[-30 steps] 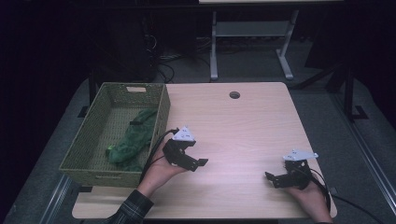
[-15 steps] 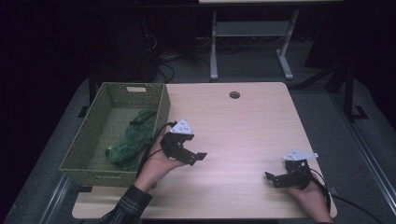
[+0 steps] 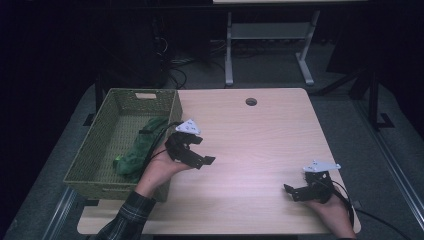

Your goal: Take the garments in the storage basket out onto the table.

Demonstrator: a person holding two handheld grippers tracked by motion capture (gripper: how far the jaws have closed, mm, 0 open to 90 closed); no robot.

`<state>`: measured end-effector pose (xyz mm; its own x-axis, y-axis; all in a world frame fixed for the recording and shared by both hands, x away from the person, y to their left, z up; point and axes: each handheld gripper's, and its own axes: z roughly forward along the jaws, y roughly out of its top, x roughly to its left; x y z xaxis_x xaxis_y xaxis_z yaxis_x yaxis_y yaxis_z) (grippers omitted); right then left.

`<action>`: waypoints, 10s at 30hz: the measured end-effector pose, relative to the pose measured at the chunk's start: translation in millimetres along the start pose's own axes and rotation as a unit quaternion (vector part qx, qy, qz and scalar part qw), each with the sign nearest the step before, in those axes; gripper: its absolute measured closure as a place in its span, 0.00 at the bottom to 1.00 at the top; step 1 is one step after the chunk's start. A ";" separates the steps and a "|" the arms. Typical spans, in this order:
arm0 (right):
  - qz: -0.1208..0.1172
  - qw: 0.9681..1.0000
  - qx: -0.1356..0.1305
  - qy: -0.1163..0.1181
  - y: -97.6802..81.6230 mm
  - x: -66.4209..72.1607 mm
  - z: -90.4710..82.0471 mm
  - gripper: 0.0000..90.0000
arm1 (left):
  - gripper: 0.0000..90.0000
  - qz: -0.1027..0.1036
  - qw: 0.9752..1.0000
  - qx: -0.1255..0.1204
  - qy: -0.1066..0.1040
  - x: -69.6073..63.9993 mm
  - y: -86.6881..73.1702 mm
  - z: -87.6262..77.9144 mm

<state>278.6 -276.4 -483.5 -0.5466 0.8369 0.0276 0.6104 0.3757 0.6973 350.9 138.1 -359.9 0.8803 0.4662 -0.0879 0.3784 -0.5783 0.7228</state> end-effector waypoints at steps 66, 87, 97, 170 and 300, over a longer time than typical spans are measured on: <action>0.005 1.000 -0.002 -0.003 0.9 -0.1 1.1 0.00 | 0.54 -0.096 0.988 0.037 0.119 95.2 -76.4 -95.4; 0.005 1.000 -0.001 -0.003 0.9 -0.1 1.1 0.00 | 0.57 -0.103 0.979 0.107 0.137 111.2 -100.0 -72.3; 0.005 1.000 -0.001 -0.003 0.9 -0.1 1.1 0.00 | 0.61 -0.103 0.972 0.148 0.148 115.6 -107.7 -62.5; 0.005 1.000 -0.002 -0.003 0.9 0.0 1.2 0.00 | 0.96 -0.167 0.977 -0.065 0.115 85.3 -34.3 -200.1; 0.002 1.000 -0.002 -0.003 0.7 -0.5 1.2 0.00 | 0.79 -0.089 0.994 0.035 -0.052 -17.4 29.0 140.2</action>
<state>280.0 -276.1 -483.9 -0.5412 0.8405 0.0259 0.6101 0.3713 0.7000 386.7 19.4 -433.6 0.8211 0.4961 -0.2823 0.5464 -0.5399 0.6403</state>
